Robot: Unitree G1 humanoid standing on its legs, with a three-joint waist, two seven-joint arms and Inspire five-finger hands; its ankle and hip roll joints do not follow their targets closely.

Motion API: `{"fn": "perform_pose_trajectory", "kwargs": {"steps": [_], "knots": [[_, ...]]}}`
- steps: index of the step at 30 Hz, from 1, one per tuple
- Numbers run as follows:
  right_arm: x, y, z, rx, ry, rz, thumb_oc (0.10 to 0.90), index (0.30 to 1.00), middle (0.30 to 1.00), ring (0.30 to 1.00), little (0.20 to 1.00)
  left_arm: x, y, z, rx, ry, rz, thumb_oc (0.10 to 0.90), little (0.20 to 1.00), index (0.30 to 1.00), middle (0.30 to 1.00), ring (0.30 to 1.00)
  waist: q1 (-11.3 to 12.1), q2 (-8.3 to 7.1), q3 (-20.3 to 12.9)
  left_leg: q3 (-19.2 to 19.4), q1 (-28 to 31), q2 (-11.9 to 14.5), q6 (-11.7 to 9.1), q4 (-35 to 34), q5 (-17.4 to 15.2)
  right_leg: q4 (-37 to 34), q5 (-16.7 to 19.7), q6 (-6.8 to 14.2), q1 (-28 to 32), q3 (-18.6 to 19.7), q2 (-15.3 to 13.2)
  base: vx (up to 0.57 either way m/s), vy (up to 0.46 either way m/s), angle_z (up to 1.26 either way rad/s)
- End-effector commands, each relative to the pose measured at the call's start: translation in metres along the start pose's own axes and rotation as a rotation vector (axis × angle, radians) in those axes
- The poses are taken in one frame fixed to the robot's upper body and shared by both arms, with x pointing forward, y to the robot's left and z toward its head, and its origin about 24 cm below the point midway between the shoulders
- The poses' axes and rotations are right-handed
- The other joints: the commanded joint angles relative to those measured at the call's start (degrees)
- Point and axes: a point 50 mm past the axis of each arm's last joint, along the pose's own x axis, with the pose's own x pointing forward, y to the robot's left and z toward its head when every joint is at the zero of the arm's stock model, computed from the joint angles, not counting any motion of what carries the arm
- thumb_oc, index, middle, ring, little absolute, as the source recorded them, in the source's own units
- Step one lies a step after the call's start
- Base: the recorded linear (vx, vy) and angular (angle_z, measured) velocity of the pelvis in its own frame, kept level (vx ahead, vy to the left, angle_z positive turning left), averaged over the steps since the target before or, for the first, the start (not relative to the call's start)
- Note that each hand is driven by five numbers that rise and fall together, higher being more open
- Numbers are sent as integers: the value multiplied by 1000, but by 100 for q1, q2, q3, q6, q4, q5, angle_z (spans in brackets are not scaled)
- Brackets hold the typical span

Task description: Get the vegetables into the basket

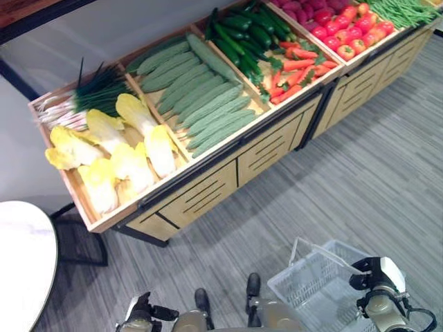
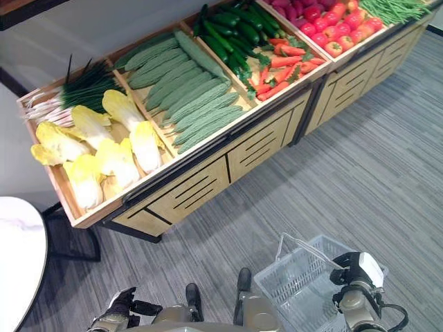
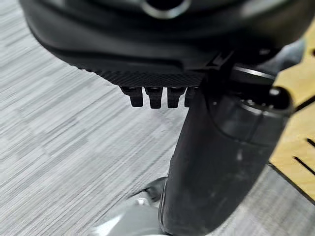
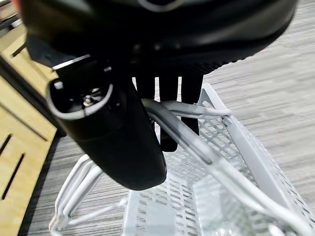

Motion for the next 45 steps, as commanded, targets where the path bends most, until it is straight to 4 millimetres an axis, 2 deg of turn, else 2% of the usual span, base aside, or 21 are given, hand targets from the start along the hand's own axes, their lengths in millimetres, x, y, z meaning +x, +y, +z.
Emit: {"fn": "perform_pose_trajectory", "kwargs": {"steps": [1, 5, 11, 14, 16, 17, 19, 24, 26, 28, 30, 36, 39, 40, 41, 42, 43, 44, 45], "knots": [[10, -26, 12, 35, -50, -121, 400, 300, 300, 300, 300, 1, 22, -18, 53, 56, 69, 900, 1000, 1000, 1000, 1000, 29, -247, -142, -55, 102, -81, 133, -20, -164, 343, -275, 962, 152, 494, -784, 54, 161, -14], [10, -20, 13, 40, -35, -100, 400, 300, 300, 300, 300, 1, 24, -21, 53, 63, 75, 900, 1000, 1000, 1000, 1000, 107, -311, -152, -56, 157, -169, 218, -22, -265, 324, -238, 1030, 225, 528, -879, 50, 132, -5], [12, -9, 18, 43, -21, -66, 400, 300, 300, 300, 300, 1, 32, -24, 30, 71, 97, 900, 1000, 1000, 1000, 1000, 231, -492, -139, -108, 211, -362, 394, 79, -483, 359, -107, 1193, 272, 635, -1059, 50, 156, -3], [13, -5, 22, 21, -23, -44, 400, 300, 300, 300, 300, 2, 36, -23, 24, 65, 107, 900, 1000, 1000, 1000, 1000, 268, -543, -80, -123, 248, -451, 491, 52, -524, 633, 21, 1288, 141, 765, -1106, -2, 132, -1], [15, -6, 21, -21, -18, -34, 400, 300, 300, 300, 300, 3, 39, -17, 37, 43, 110, 900, 1000, 1000, 1000, 1000, 295, -525, -37, -171, 251, -494, 545, 21, -514, 967, 18, 1311, 52, 867, -1138, -12, 121, -4], [15, -7, 17, -20, 9, -36, 400, 300, 300, 300, 300, 3, 41, -13, 46, 29, 110, 900, 1000, 1000, 1000, 1000, 289, -523, -24, -255, 291, -519, 559, -32, -509, 1170, 59, 1310, -50, 1071, -1086, 27, 70, 0], [15, -6, 11, -15, 48, -39, 400, 300, 300, 300, 300, 4, 46, -10, 41, 20, 121, 900, 1000, 1000, 1000, 1000, 263, -524, -42, -346, 347, -517, 518, -121, -493, 917, 69, 1305, -111, 1369, -983, 58, -3, 13], [13, -2, 5, 3, 92, -39, 400, 300, 300, 300, 300, 5, 53, -5, 43, 10, 149, 900, 1000, 1000, 1000, 1000, 227, -543, -24, -514, 411, -411, 397, -169, -496, 339, 336, 1339, -386, 1627, -1009, 45, -87, 19], [13, -2, 3, 4, 99, -37, 400, 300, 300, 300, 300, 5, 56, -5, 40, 10, 157, 900, 1000, 1000, 1000, 1000, 203, -557, 13, -560, 421, -398, 370, -165, -498, 368, 346, 1346, -485, 1665, -967, 40, -96, 25], [10, 1, -2, -7, 107, -27, 400, 300, 300, 300, 300, 5, 57, -5, 52, 15, 154, 900, 1000, 1000, 1000, 1000, 186, -597, -46, -650, 427, -338, 284, -185, -438, 288, 204, 1296, -318, 1662, -901, 51, -181, 48], [9, -2, -11, -8, 137, -30, 400, 300, 300, 300, 300, 5, 56, -7, 50, 19, 153, 900, 1000, 1000, 1000, 1000, 197, -571, -106, -687, 407, -246, 219, -188, -398, 137, 198, 1250, -226, 1549, -863, 51, -187, 61], [5, -10, -30, -12, 193, -64, 400, 300, 300, 300, 300, 3, 54, -19, -6, 79, 200, 900, 1000, 1000, 1000, 1000, 212, -436, -252, -783, 252, 1, -25, -188, -205, -360, 194, 1122, 138, 1131, -711, 40, -179, 10], [0, -7, -40, -16, 233, -71, 400, 300, 300, 300, 300, 0, 59, -32, -6, 138, 286, 900, 1000, 1000, 1000, 1000, 244, -415, -311, -796, 253, 25, -57, -188, -190, -470, 193, 1113, 250, 1044, -690, 41, -72, 13], [-5, 0, -46, -10, 253, -73, 400, 300, 300, 300, 300, -6, 69, -55, -129, 251, 400, 900, 1000, 1000, 1000, 1000, 281, -402, -365, -800, 276, 31, -71, -188, -191, -530, 184, 1103, 325, 1002, -689, 54, -38, 10], [-7, 3, -49, -12, 263, -68, 400, 300, 300, 300, 300, -10, 72, -66, -179, 301, 445, 900, 1000, 1000, 1000, 1000, 297, -402, -386, -793, 284, 31, -77, -188, -193, -548, 179, 1102, 358, 993, -692, 39, -29, 6], [-7, 4, -49, -12, 263, -68, 400, 300, 300, 300, 300, -10, 72, -66, -180, 301, 446, 900, 1000, 1000, 1000, 1000, 292, -403, -383, -794, 289, 31, -77, -188, -194, -549, 177, 1102, 364, 991, -692, 0, 0, 0], [-10, 8, -51, -19, 271, -61, 400, 300, 300, 300, 300, -13, 79, -74, -259, 343, 516, 900, 1000, 1000, 1000, 1000, 311, -405, -406, -787, 304, 37, -85, -188, -199, -560, 173, 1106, 390, 967, -701, 34, -16, 2], [-16, 14, -57, -41, 284, -42, 400, 300, 300, 300, 300, -17, 93, -80, -409, 386, 634, 900, 1000, 1000, 1000, 1000, 336, -405, -436, -775, 351, 41, -103, -188, -228, -594, 162, 1111, 459, 954, -707, 34, -16, 2], [-16, 15, -57, -42, 284, -42, 400, 300, 300, 300, 300, -17, 93, -80, -409, 386, 635, 900, 1000, 1000, 1000, 1000, 331, -407, -438, -777, 349, 40, -103, -188, -228, -595, 161, 1111, 458, 952, -708, 28, -7, 3]]}}
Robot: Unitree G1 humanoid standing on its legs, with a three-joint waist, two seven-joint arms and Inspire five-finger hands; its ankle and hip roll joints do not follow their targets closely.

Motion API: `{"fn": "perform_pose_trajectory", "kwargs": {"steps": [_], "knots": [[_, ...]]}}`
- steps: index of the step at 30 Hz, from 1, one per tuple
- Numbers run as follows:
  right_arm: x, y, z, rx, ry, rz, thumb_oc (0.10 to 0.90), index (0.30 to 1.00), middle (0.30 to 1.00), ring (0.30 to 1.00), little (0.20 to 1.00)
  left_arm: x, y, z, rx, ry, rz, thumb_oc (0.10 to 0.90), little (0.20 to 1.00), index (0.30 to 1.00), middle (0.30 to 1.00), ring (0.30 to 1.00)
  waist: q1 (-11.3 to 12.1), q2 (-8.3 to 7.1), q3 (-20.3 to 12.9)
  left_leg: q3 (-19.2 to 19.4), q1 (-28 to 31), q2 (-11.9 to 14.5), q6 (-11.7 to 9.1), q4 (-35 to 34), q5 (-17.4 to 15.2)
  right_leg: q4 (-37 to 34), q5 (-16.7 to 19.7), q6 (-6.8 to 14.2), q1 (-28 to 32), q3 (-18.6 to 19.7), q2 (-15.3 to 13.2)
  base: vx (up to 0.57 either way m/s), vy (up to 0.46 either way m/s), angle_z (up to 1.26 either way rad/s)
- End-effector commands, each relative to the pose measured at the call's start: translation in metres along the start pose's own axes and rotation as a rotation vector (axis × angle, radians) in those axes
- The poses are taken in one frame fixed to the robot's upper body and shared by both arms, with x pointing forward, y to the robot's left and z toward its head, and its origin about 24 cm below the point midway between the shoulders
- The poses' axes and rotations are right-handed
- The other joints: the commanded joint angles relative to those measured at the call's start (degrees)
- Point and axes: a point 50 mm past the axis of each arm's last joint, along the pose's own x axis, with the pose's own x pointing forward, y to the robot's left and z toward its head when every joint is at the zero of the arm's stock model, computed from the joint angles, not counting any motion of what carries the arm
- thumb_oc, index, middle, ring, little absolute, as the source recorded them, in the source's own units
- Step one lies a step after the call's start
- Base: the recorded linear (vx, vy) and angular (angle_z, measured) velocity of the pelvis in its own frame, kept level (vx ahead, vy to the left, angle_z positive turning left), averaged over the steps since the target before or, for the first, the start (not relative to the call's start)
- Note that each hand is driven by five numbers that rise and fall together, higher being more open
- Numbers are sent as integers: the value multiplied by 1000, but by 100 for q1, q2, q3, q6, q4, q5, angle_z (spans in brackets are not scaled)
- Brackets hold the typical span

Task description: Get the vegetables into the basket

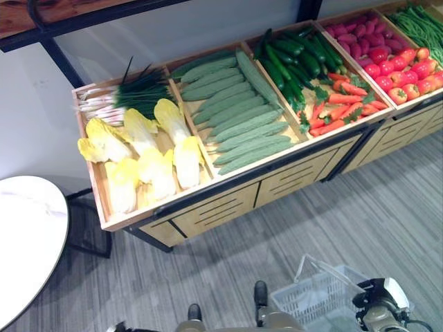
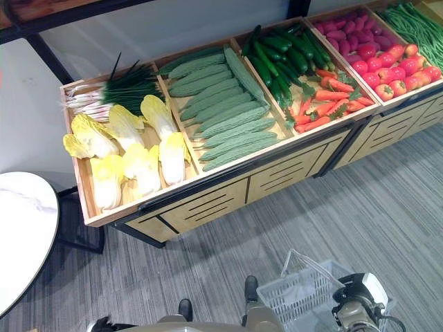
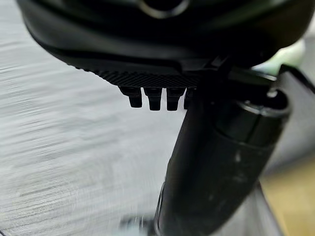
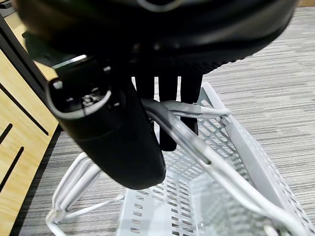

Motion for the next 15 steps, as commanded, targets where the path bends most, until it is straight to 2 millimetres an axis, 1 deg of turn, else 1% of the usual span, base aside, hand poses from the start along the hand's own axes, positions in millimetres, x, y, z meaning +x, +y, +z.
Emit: {"fn": "perform_pose_trajectory", "kwargs": {"steps": [1, 2, 3, 4, 5, 6, 7, 8, 9, 10, 11, 12, 13, 14, 15], "knots": [[-2, 0, -13, -56, 32, -38, 400, 300, 300, 300, 300, 15, 74, 11, -303, 62, 388, 900, 1000, 1000, 1000, 1000, 33, -493, -112, -206, -88, -189, 97, -188, 125, 8, -311, 646, 297, -100, -507, 0, 0, 0], [-3, 1, -14, -73, 28, -32, 400, 300, 300, 300, 300, 16, 83, 23, -358, 28, 438, 900, 1000, 1000, 1000, 1000, 20, -501, -133, -204, -79, -193, 94, -188, 112, 8, -313, 651, 310, -100, -512, 13, 7, 5], [-3, 2, -14, -81, 20, -28, 400, 300, 300, 300, 300, 15, 90, 41, -382, -42, 466, 900, 1000, 1000, 1000, 1000, 6, -510, -140, -200, -70, -199, 90, -188, 103, 8, -311, 658, 322, -104, -523, 6, 9, 6], [-3, 2, -13, -84, 11, -29, 400, 300, 300, 300, 300, 14, 92, 54, -397, -96, 480, 900, 1000, 1000, 1000, 1000, -9, -514, -140, -202, -62, -209, 86, -188, 94, 8, -308, 664, 327, -111, -533, -2, 8, 8], [-3, 2, -13, -84, 11, -29, 400, 300, 300, 300, 300, 14, 92, 54, -397, -96, 480, 900, 1000, 1000, 1000, 1000, -9, -514, -138, -204, -61, -210, 86, -188, 94, 8, -309, 665, 329, -113, -534, -3, 9, 6], [-3, 1, -9, -88, -19, -32, 400, 300, 300, 300, 300, 6, 102, 92, -439, -261, 531, 900, 1000, 1000, 1000, 1000, -38, -527, -141, -207, -62, -217, 79, -188, 82, 8, -298, 682, 323, -124, -550, -7, 9, 3], [-3, 1, -8, -94, -31, -32, 400, 300, 300, 300, 300, -1, 106, 111, -461, -360, 545, 900, 1000, 1000, 1000, 1000, -44, -534, -134, -215, -66, -221, 79, -188, 83, 8, -290, 686, 322, -124, -557, -11, 13, 3], [-3, 2, -7, -99, -41, -33, 400, 300, 300, 300, 300, -13, 112, 136, -473, -498, 574, 900, 1000, 1000, 1000, 1000, -44, -538, -127, -227, -75, -226, 81, -188, 80, 8, -284, 695, 311, -130, -566, -2, 8, 8], [-3, 1, -8, -105, -48, -34, 400, 300, 300, 300, 300, -30, 119, 161, -454, -663, 608, 900, 1000, 1000, 1000, 1000, -27, -533, -106, -243, -55, -222, 82, -188, 53, 8, -297, 707, 336, -145, -570, -5, 6, 7], [-3, 1, -8, -105, -48, -34, 400, 300, 300, 300, 300, -30, 119, 161, -454, -663, 609, 900, 1000, 1000, 1000, 1000, -32, -540, -122, -245, -83, -231, 84, -188, 74, 8, -283, 706, 310, -145, -578, -13, 1, 4], [-4, 2, -5, -105, -65, -37, 400, 300, 300, 300, 300, -50, 125, 182, -439, -821, 641, 900, 1000, 1000, 1000, 1000, -9, -552, -105, -276, -109, -247, 88, -188, 77, 8, -274, 715, 297, -154, -587, 0, 0, 0], [-4, 2, -5, -106, -65, -37, 400, 300, 300, 300, 300, -50, 125, 181, -438, -820, 642, 900, 1000, 1000, 1000, 1000, -11, -551, -108, -276, -110, -248, 89, -188, 77, 8, -274, 716, 297, -154, -588, 0, 0, 0], [-4, 1, -5, -100, -68, -37, 400, 300, 300, 300, 300, -61, 130, 192, -436, -903, 663, 900, 1000, 1000, 1000, 1000, -12, -557, -101, -286, -120, -249, 91, -188, 76, 8, -268, 722, 293, -156, -590, 0, 0, 0], [-3, -1, -4, -80, -67, -40, 400, 300, 300, 300, 300, -67, 130, 199, -417, -935, 683, 900, 1000, 1000, 1000, 1000, -26, -567, -110, -279, -117, -254, 94, -188, 62, 8, -263, 726, 289, -143, -594, 7, 12, -6], [-2, 0, -2, -72, -68, -35, 400, 300, 300, 300, 300, -81, 130, 211, -429, -1017, 667, 900, 1000, 1000, 1000, 1000, -41, -570, -112, -276, -112, -257, 97, -188, 47, 8, -263, 730, 287, -138, -594, 4, 12, -6]]}}
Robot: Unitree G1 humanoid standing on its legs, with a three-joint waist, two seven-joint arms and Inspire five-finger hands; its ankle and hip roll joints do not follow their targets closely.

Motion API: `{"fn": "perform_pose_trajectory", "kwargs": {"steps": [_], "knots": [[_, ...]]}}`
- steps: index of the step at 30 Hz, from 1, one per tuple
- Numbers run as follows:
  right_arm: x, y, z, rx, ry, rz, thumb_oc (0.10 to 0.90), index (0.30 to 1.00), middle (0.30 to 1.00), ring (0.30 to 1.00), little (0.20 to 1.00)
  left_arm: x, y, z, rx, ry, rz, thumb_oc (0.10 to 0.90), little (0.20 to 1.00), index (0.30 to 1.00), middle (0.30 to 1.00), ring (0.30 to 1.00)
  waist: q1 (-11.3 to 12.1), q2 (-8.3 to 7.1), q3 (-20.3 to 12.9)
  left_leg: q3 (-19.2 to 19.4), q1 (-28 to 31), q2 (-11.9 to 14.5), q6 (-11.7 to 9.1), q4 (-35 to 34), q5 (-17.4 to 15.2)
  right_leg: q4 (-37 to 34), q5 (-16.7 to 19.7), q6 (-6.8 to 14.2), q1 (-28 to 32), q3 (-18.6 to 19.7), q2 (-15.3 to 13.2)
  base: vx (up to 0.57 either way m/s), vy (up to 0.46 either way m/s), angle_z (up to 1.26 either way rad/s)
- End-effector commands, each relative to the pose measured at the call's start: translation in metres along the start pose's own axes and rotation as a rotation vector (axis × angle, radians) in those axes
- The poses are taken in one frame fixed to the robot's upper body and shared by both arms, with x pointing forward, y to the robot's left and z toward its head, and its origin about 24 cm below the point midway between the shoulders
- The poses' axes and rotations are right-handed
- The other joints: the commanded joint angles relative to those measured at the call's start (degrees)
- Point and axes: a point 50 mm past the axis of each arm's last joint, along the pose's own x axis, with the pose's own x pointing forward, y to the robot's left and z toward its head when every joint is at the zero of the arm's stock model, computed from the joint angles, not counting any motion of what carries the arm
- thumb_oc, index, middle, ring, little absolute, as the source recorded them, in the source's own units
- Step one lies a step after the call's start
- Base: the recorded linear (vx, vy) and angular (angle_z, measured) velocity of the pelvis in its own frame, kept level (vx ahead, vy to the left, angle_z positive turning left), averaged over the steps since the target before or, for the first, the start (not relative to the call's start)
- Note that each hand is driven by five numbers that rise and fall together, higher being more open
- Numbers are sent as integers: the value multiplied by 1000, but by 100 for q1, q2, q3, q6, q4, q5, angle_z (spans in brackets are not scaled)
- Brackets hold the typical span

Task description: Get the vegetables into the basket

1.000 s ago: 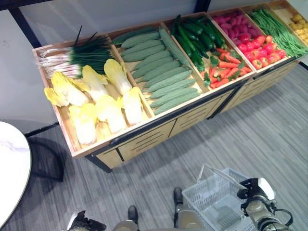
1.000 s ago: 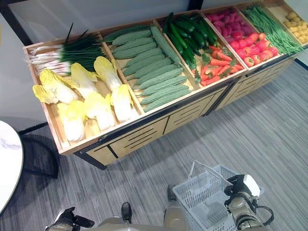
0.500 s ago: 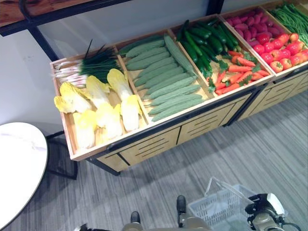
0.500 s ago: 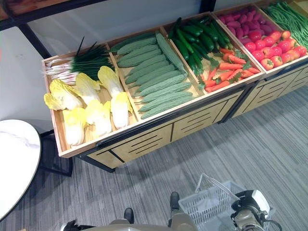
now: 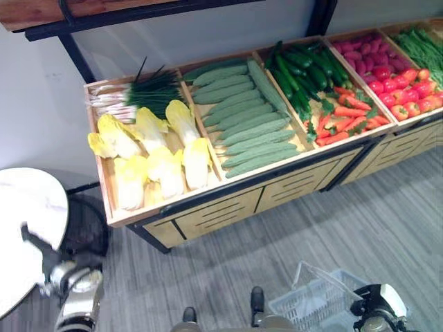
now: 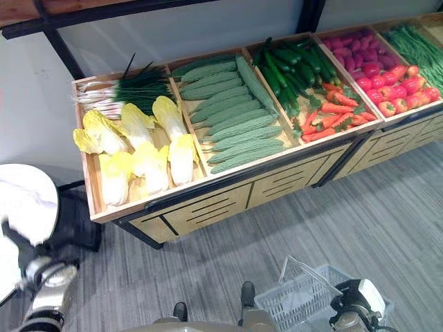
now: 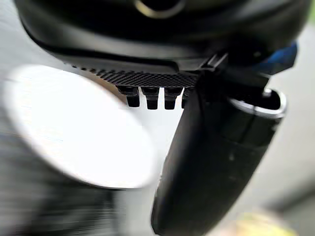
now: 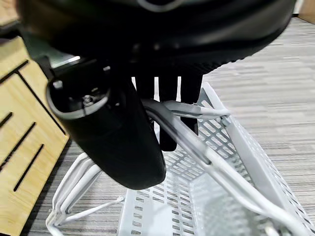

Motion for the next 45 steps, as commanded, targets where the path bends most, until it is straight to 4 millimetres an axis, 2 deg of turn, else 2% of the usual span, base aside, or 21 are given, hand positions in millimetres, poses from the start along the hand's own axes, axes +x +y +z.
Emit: {"fn": "perform_pose_trajectory", "kwargs": {"steps": [1, 2, 5, 6, 7, 16, 24, 32, 33, 35, 36, 37, 45], "knots": [[4, -11, -3, -27, 11, -52, 400, 300, 300, 300, 300, 20, 17, 1, 103, -58, 131, 900, 1000, 1000, 1000, 1000, 0, -245, -66, -205, -276, -95, 32, 1, -46, 1, -326, 571, 170, -93, -435, -1, 17, -7], [6, -12, 5, -36, -18, -47, 400, 300, 300, 300, 300, 21, 8, 35, 43, -204, 81, 900, 1000, 1000, 1000, 1000, -39, -251, -76, -178, -282, -91, 32, 1, -60, 1, -324, 574, 154, -74, -433, -1, 18, -4], [7, -12, 14, -37, -52, -40, 400, 300, 300, 300, 300, 17, -4, 50, 5, -256, 8, 900, 1000, 1000, 1000, 1000, -87, -265, -91, -115, -261, -80, 29, 1, -88, 1, -314, 579, 134, -12, -422, 16, 17, -12], [9, -15, 19, -47, -63, -39, 400, 300, 300, 300, 300, 13, -22, 68, -67, -272, -76, 900, 1000, 1000, 1000, 1000, -154, -276, -91, -82, -272, -71, 29, 1, -90, 1, -302, 575, 105, 24, -418, 18, 12, -16], [10, -15, 20, -48, -64, -40, 400, 300, 300, 300, 300, 12, -24, 71, -75, -284, -89, 900, 1000, 1000, 1000, 1000, -167, -277, -87, -77, -276, -67, 30, 1, -92, 1, -301, 576, 95, 28, -419, 13, 9, -9], [10, -13, 27, -40, -73, -36, 400, 300, 300, 300, 300, 6, -43, 69, -104, -210, -154, 900, 1000, 1000, 1000, 1000, -258, -326, -40, -19, -382, -16, 37, 1, -60, 1, -262, 576, -73, 124, -373, 2, -2, -5], [9, -9, 27, -37, -64, -35, 400, 300, 300, 300, 300, -1, -57, 54, 6, -165, -205, 900, 1000, 1000, 1000, 1000, -304, -391, -33, 42, -408, 8, 43, 1, -80, 1, -247, 584, -159, 189, -344, 5, -1, -4], [10, -9, 34, -49, -80, -34, 400, 300, 300, 300, 300, 1, -62, 50, 81, -141, -240, 900, 1000, 1000, 1000, 1000, -334, -386, 22, 76, -437, 0, 50, 1, -80, 1, -223, 583, -225, 240, -341, 0, 0, 0], [11, -10, 36, -54, -84, -35, 400, 300, 300, 300, 300, 1, -64, 49, 90, -125, -247, 731, 764, 764, 764, 764, -337, -380, 27, 77, -441, -3, 54, 1, -81, 1, -217, 582, -231, 245, -344, 0, 0, 0], [11, -11, 39, -60, -95, -34, 400, 300, 300, 300, 300, 4, -62, 50, 113, -136, -250, 465, 391, 391, 391, 391, -342, -367, 37, 83, -445, -7, 59, 1, -83, 1, -212, 579, -241, 256, -341, 0, 0, 0], [11, -11, 39, -60, -95, -34, 400, 300, 300, 300, 300, 4, -62, 50, 113, -136, -250, 465, 391, 391, 391, 391, -342, -368, 37, 83, -444, -7, 59, 1, -83, 1, -212, 579, -240, 256, -341, 0, 0, 0], [12, -12, 42, -63, -107, -31, 400, 300, 300, 300, 300, 6, -61, 48, 135, -123, -251, 400, 300, 300, 300, 300, -342, -350, 40, 100, -427, -13, 61, 1, -95, 1, -211, 578, -237, 257, -345, 0, 0, 0], [11, -11, 43, -64, -114, -16, 400, 300, 300, 300, 300, 3, -59, 35, 145, -62, -260, 400, 300, 300, 300, 300, -364, -342, 13, 135, -307, -18, 69, 1, -154, 1, -241, 572, -158, 286, -342, 15, 3, -2]]}}
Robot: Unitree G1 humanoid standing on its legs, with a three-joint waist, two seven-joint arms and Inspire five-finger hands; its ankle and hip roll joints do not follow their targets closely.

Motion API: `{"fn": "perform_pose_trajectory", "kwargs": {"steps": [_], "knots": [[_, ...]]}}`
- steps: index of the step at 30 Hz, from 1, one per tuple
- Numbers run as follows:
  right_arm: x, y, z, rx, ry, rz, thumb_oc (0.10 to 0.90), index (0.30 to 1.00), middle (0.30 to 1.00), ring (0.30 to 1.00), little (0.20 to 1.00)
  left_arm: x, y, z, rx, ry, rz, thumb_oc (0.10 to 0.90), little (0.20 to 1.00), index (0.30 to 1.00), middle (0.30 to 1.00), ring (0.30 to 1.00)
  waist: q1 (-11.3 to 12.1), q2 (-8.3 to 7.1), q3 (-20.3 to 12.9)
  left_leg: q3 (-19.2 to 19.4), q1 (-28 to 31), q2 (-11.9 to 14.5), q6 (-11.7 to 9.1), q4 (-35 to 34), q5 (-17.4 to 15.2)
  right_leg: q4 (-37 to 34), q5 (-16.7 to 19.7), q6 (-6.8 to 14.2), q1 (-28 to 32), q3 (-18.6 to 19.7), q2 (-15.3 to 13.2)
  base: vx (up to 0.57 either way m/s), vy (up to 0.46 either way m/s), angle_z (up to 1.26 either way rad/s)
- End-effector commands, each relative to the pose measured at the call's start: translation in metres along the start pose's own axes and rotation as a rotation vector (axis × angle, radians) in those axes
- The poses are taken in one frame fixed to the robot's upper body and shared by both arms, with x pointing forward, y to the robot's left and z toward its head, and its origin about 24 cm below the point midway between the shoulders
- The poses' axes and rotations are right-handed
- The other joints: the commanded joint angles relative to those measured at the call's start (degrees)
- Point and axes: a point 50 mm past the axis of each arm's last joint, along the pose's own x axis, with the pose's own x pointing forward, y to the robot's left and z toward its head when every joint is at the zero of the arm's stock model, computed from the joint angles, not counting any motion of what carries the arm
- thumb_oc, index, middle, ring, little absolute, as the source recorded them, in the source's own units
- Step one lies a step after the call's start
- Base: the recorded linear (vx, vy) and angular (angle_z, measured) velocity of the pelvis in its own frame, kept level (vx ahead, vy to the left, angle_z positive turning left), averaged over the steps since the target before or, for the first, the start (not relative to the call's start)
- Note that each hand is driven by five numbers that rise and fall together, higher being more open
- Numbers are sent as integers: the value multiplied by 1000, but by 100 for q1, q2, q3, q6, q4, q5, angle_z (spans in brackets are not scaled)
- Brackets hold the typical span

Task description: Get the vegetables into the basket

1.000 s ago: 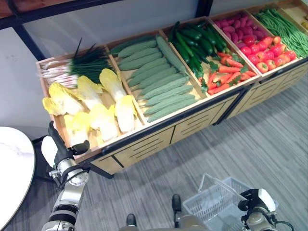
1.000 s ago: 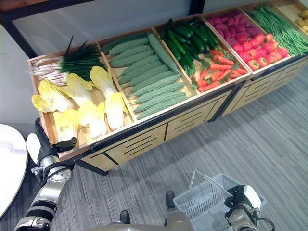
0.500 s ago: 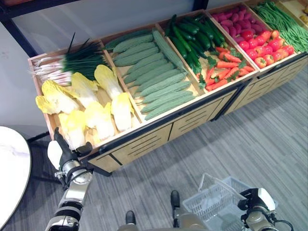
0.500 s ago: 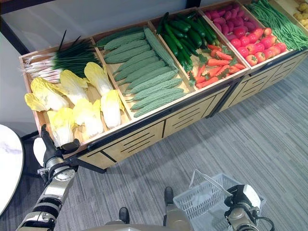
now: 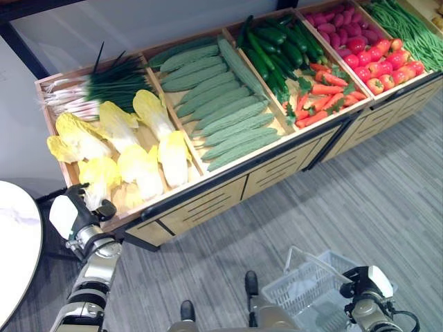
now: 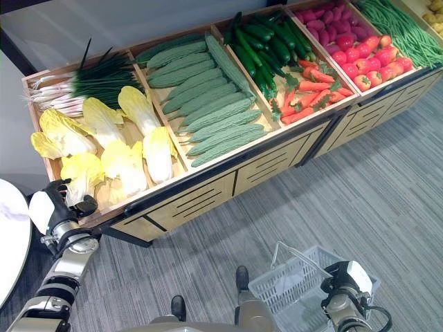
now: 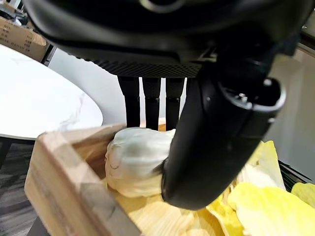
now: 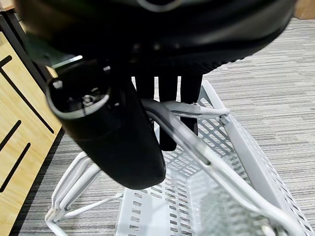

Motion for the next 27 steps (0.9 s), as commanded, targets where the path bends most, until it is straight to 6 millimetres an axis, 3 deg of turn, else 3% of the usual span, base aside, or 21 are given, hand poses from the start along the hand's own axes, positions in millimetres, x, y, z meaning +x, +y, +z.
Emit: {"fn": "perform_pose_trajectory", "kwargs": {"steps": [1, 5, 8, 13, 15, 17, 19, 25, 27], "knots": [[6, -12, 7, -61, -38, -34, 400, 300, 300, 300, 300, 5, -8, 12, -18, -16, -27, 400, 300, 300, 300, 300, -105, -242, -142, -259, -154, 16, 20, 5, -120, 12, -344, 533, 224, -111, -396, 31, 3, -5], [5, -11, 4, -60, -25, -30, 400, 300, 300, 300, 300, 3, -7, 8, -40, 3, -19, 400, 300, 300, 300, 300, -99, -254, -168, -251, -96, 13, 22, 5, -143, 12, -368, 531, 280, -112, -399, 5, 0, -1], [5, -10, 4, -58, -23, -30, 400, 300, 300, 300, 300, 6, -1, 19, -103, -28, 35, 400, 300, 300, 300, 300, -86, -263, -187, -241, -62, 20, 18, 5, -160, 12, -377, 537, 312, -108, -400, 0, 0, 0], [3, -9, 1, -57, -20, -34, 400, 300, 300, 300, 300, 6, 25, 70, -380, -210, 190, 400, 300, 300, 300, 300, -54, -295, -215, -272, -9, 14, 26, 5, -186, 12, -406, 525, 384, -122, -399, 0, 0, 0], [3, -9, 0, -59, -20, -34, 400, 300, 300, 300, 300, 4, 32, 78, -429, -244, 236, 400, 300, 300, 300, 300, -48, -300, -221, -278, 4, 12, 27, 5, -197, 12, -413, 523, 400, -124, -403, 0, 0, 0], [0, -5, -4, -53, -14, -28, 400, 300, 300, 300, 300, -9, 50, 109, -601, -382, 307, 400, 300, 300, 300, 300, -12, -326, -242, -297, 13, 2, 36, 5, -214, 12, -420, 528, 418, -141, -420, 0, 0, 0], [-1, -4, -8, -54, -7, -24, 400, 300, 300, 300, 300, -17, 56, 120, -665, -439, 310, 400, 300, 300, 300, 300, 12, -321, -256, -306, 21, -11, 45, 5, -221, 12, -425, 532, 443, -156, -436, 0, 0, 0], [-3, 0, -13, -45, -1, -9, 400, 300, 300, 300, 300, -41, 59, 144, -786, -595, 158, 400, 300, 300, 300, 300, 55, -286, -266, -355, 27, -52, 70, 5, -220, 12, -421, 537, 475, -196, -478, -9, 3, 2], [-2, -2, -11, -27, 4, 0, 400, 300, 300, 300, 300, -56, 52, 151, -982, -637, -161, 400, 300, 300, 300, 300, 66, -235, -258, -390, 24, -81, 85, 5, -199, 12, -392, 538, 477, -212, -504, -34, 23, 5]]}}
